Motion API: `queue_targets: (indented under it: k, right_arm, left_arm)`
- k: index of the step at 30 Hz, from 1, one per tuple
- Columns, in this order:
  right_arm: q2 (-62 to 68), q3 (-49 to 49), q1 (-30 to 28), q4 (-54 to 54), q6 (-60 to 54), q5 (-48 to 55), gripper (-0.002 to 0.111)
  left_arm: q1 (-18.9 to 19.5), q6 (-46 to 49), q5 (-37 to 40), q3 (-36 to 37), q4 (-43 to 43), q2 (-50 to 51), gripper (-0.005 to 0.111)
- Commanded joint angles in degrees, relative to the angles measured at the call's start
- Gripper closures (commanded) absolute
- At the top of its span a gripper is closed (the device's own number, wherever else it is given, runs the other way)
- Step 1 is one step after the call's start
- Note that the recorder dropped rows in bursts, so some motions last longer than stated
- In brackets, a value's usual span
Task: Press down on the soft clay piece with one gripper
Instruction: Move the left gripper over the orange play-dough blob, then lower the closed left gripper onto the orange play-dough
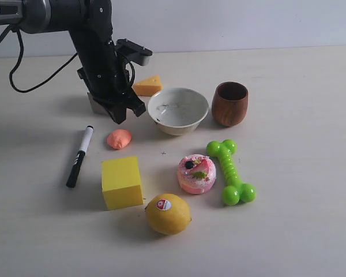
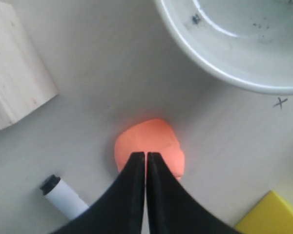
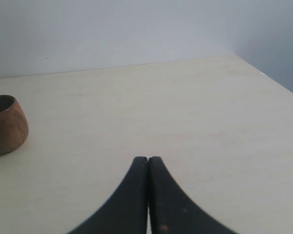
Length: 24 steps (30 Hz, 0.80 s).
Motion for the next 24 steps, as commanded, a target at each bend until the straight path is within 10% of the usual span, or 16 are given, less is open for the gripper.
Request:
queue_targets:
  k: [1,24]
  right_arm:
    - [-0.3,0.3,0.0,-0.1,-0.1,-0.3,0.108]
    - [-0.3,0.3,0.0,-0.1,-0.1,-0.3,0.108]
  left_arm:
    - [-0.2,-0.1,-0.6,-0.4,-0.6,0.0,0.103]
    - [-0.1,-1.5,-1.7,-0.4,-1.1,1.6,0.103]
